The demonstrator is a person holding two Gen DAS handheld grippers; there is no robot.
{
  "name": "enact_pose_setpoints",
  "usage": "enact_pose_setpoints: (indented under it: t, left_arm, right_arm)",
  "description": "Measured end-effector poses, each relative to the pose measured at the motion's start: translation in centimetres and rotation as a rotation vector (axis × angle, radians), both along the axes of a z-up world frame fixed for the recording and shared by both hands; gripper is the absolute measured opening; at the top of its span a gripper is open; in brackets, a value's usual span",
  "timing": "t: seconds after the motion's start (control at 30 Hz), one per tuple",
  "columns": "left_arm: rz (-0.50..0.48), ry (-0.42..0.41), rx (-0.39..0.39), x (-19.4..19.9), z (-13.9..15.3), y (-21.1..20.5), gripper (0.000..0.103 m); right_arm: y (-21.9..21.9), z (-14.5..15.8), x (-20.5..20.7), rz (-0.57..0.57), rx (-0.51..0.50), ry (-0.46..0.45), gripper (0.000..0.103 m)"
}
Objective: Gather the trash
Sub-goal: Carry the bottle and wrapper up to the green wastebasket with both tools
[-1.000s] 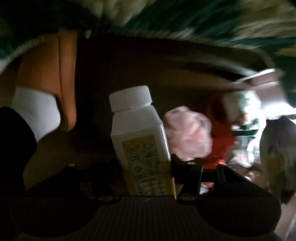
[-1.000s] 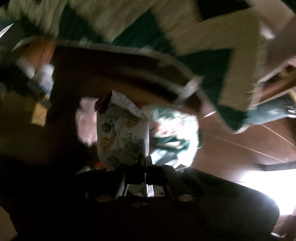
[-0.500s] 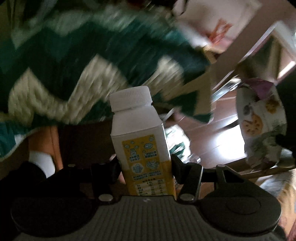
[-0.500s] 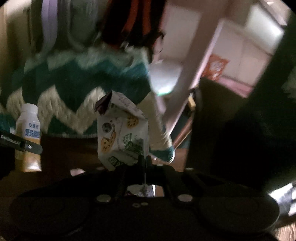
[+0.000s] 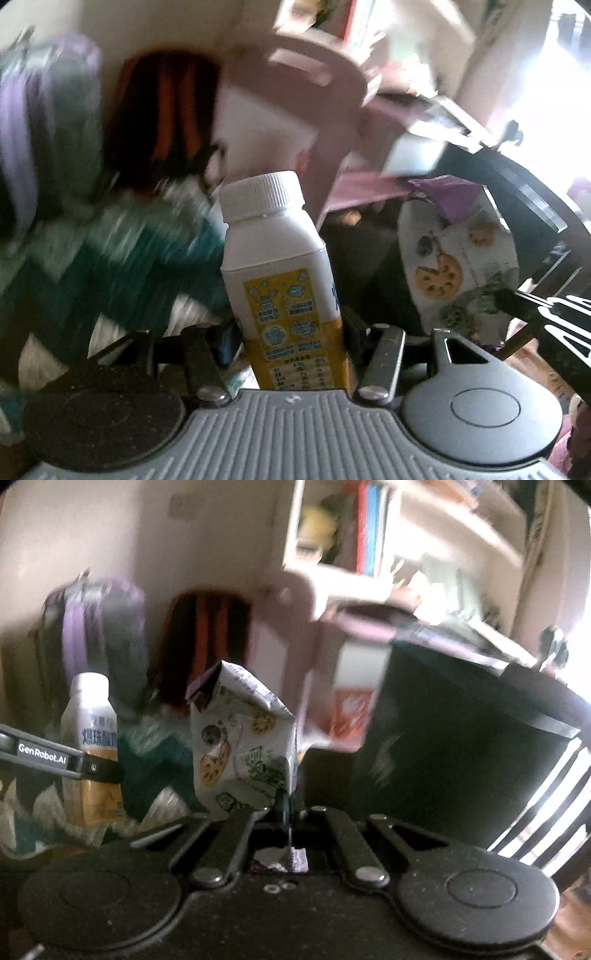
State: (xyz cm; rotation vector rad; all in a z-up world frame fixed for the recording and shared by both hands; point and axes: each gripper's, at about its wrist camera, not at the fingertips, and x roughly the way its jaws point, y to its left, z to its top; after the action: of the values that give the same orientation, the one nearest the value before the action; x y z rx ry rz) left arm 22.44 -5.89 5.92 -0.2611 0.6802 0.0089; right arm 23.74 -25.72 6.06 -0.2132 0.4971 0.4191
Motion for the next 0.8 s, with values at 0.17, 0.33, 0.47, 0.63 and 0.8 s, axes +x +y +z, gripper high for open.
enact_pose_setpoints:
  t: [0.17,0.33,0.47,0.63,0.8]
  left_arm:
    - [-0.085,-0.099,0.049,2.2,6.6,-4.8,0.055]
    - [-0.167,-0.164,0.069,5.3,11.9,-9.4,0.055]
    - [-0.237,-0.196,0.083,8.1,15.1,-13.4,0.055]
    - [-0.282,-0.169,0.091,12.8,16.1,-17.5,0.055]
    - [-0.323,-0.088,0.106,17.5,14.2,-20.9,0.055]
  right_arm:
    - [-3.4,5.7,1.3,-0.079,0.058,-0.092,0.000]
    - [-6.3,10.2,4.3,-0.159,0.038,-0.150,0.000]
    - [-9.1,12.7,7.8,-0.224,0.042,-0.137,0.000]
    - [-12.3,13.3,11.9,-0.300,0.040,-0.098,0.000]
    - [-15.3,11.2,15.1,-0.316,0.042,-0.015,0.000]
